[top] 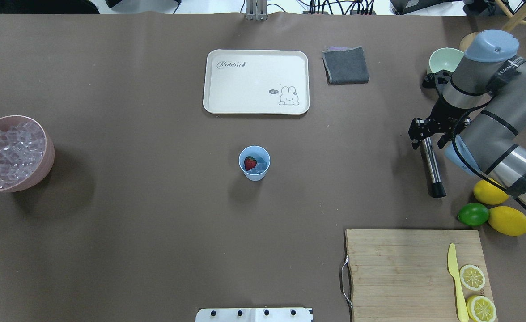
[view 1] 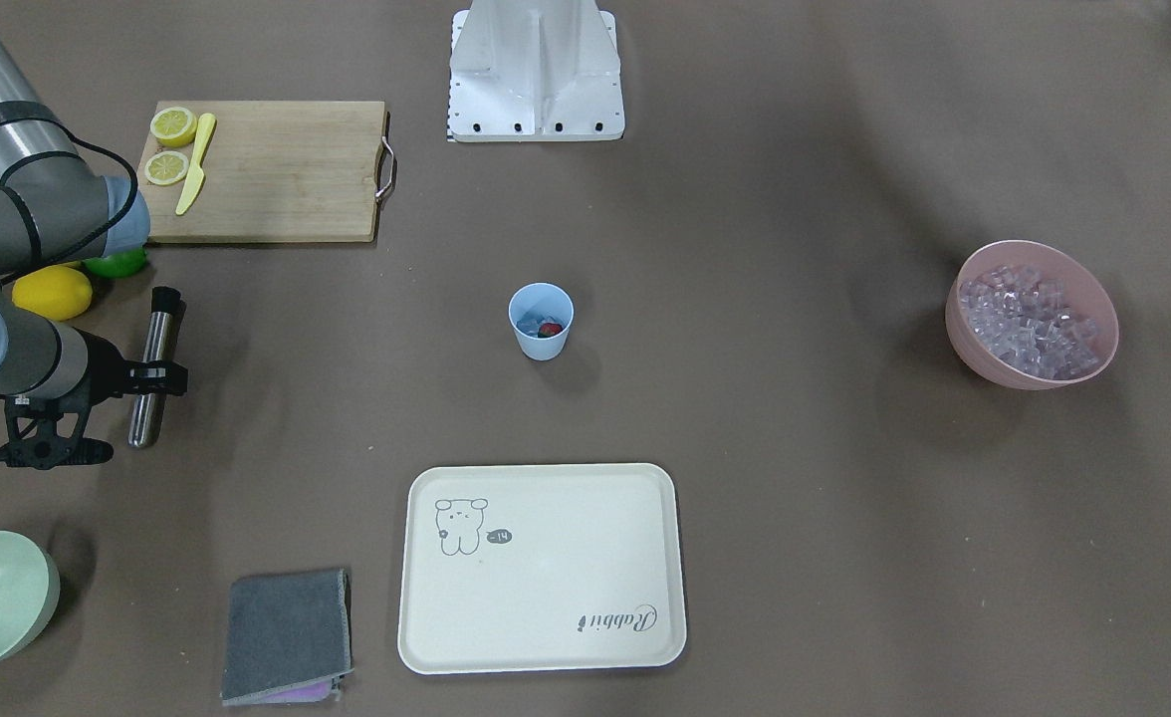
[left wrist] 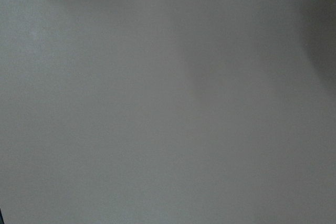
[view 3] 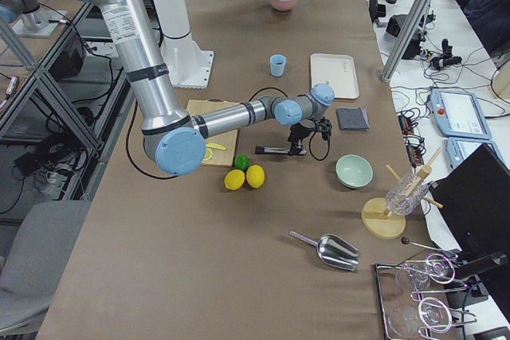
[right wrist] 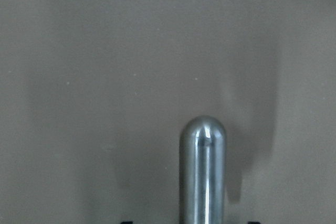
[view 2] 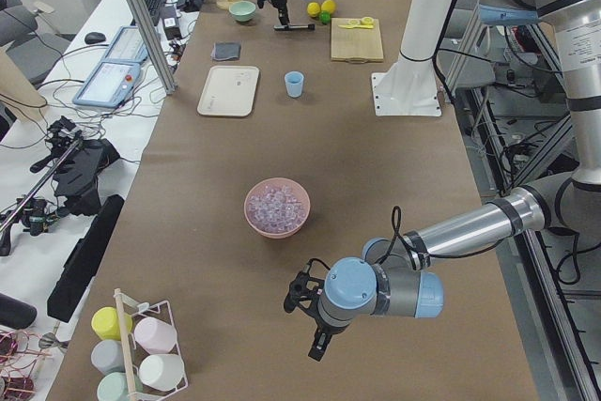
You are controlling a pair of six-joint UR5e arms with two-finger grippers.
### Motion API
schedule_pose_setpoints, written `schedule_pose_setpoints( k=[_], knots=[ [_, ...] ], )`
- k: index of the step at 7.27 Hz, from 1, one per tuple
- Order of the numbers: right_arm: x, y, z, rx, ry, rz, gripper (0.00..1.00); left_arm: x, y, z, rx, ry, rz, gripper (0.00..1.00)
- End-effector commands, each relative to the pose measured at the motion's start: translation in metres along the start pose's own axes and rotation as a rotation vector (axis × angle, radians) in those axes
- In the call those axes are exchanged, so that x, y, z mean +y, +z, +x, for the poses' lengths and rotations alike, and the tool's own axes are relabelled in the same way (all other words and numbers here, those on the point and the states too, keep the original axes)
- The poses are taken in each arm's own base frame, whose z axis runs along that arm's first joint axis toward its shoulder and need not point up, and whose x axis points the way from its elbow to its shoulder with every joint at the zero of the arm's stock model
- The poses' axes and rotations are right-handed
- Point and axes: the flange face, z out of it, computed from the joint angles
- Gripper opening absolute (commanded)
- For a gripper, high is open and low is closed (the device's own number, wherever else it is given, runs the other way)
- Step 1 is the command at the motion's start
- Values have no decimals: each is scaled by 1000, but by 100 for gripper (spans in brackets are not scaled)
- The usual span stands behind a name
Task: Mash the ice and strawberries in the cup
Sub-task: 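Lower the pestle onto the table and release it with the right gripper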
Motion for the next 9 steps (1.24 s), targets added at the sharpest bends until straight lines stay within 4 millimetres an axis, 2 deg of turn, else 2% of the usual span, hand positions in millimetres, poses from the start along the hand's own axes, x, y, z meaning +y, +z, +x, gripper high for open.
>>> schedule_pose_setpoints(
  k=[1,3,4,5,6,7,9],
  knots=[
    [-2,-10,-7,-10,-11,17,100,1,0,0,1,-2,-2,99],
    [-17,-54,-8,-45,-4,80,100,0,0,0,1,-8,-1,99],
    [-16,-90,0,-67,-1,131,100,-6,-4,2,1,-11,6,99],
    [-14,-120,11,-89,6,175,100,-20,-7,2,2,-88,5,99],
    [-12,-141,20,-98,13,208,100,-43,-8,10,10,-164,1,99],
    [-4,-160,29,-102,18,232,100,-83,-17,29,22,-247,-35,99],
    [20,-195,51,-46,-20,191,100,-171,-71,64,36,-370,-156,99]
  ],
)
